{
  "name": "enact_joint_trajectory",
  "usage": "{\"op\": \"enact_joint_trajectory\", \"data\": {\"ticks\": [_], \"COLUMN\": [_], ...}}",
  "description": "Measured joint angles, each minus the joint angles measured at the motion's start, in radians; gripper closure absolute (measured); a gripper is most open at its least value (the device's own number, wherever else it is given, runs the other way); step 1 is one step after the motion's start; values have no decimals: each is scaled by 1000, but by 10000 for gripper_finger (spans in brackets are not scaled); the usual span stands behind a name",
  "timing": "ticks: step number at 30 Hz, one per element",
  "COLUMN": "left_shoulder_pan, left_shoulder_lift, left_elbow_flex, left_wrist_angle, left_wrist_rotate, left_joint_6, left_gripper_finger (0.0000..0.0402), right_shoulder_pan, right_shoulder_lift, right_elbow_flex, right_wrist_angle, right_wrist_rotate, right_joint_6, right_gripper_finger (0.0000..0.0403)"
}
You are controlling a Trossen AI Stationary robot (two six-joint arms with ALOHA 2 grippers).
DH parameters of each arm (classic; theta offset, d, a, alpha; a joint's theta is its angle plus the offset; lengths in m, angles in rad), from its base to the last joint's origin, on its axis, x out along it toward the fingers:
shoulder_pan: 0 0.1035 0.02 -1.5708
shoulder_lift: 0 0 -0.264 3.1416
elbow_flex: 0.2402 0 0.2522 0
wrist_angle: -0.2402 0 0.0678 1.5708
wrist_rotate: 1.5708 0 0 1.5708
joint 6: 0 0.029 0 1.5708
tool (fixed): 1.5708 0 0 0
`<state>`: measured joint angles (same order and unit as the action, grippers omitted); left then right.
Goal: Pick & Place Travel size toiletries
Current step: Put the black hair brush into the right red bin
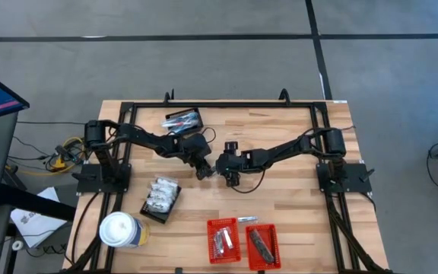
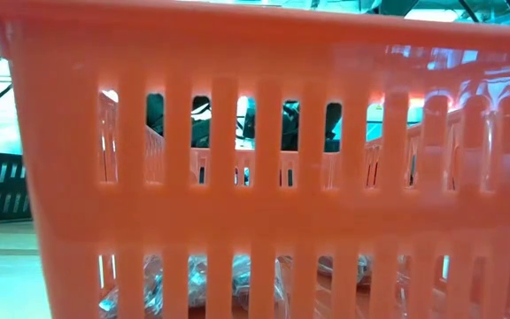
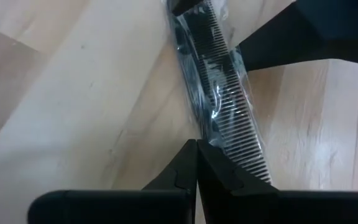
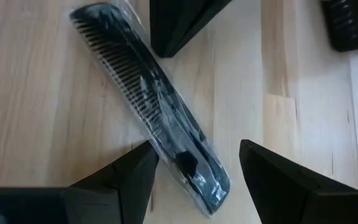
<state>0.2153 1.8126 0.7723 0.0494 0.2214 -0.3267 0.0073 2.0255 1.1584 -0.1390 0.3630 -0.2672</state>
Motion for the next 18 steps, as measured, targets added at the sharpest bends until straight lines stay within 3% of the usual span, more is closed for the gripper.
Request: {"op": "enact_joint_trajectory", "data": {"ticks": [6, 13, 18], "left_shoulder_pan": [0, 0, -9], "left_shoulder_lift": [1, -8, -115], "left_elbow_flex": [0, 0, -10], "left_wrist_angle": [2, 2, -62], "left_wrist_rotate": [25, 47, 7], "left_joint_6": [0, 9, 41], "left_gripper_finger": [401, 401, 401], "right_shoulder_pan": [0, 2, 0], "right_shoulder_lift": [3, 6, -5], "right_elbow_flex": [0, -2, -1], "right_wrist_angle": [11, 1, -10], "right_wrist_rotate": [-15, -45, -62], "right_joint_6": [3, 2, 31], "right_gripper_finger": [230, 377, 389]}}
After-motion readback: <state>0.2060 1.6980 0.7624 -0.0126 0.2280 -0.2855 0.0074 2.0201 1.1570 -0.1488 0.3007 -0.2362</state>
